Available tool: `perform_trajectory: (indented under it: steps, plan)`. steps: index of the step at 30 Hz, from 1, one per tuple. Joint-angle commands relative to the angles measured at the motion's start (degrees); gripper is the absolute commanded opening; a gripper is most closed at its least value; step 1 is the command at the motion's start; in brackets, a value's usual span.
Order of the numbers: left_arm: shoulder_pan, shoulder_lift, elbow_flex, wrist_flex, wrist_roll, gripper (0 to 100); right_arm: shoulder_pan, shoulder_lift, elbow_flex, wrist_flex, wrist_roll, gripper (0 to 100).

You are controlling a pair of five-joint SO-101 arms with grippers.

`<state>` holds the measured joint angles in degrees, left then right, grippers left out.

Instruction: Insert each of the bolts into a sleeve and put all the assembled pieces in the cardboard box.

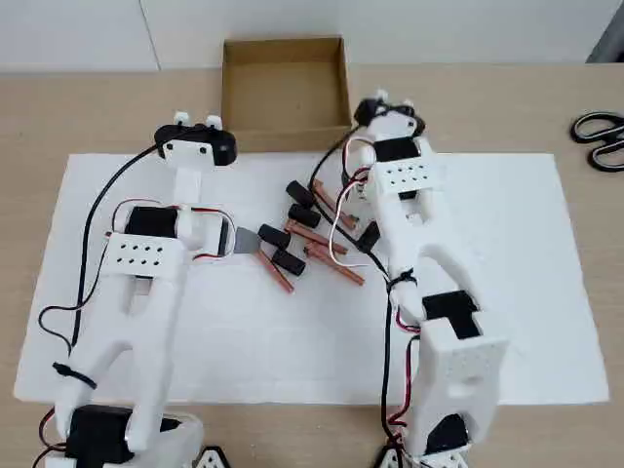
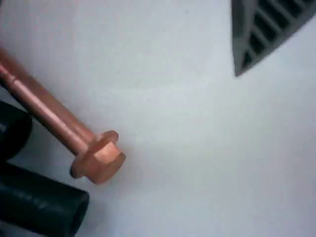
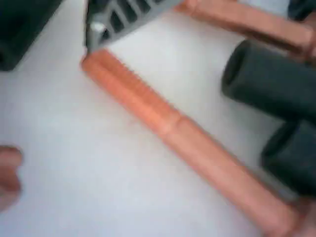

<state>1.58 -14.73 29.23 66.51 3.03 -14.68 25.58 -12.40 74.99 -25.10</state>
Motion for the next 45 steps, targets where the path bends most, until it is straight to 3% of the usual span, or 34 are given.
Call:
perform_trajectory:
  steps: [1,12,23,45]
  plan:
    - [0.35,-0.35,-0.22,-0.97,0.35,31,-0.31,1.36,-0.09,-0.31,-0.79,19.1]
    - [0.35,-0.26,-0.22,-0.97,0.35,31,-1.10,4.35,-0.18,-0.13,-0.79,19.1]
    - [0.35,-0.26,-0.13,-0.97,0.35,31,-3.82,-4.79,-0.88,3.30,-0.79,19.1]
    - [0.35,-0.18,-0.04,-0.97,0.35,31,-1.36,4.18,-1.58,-1.71,-0.44,19.0]
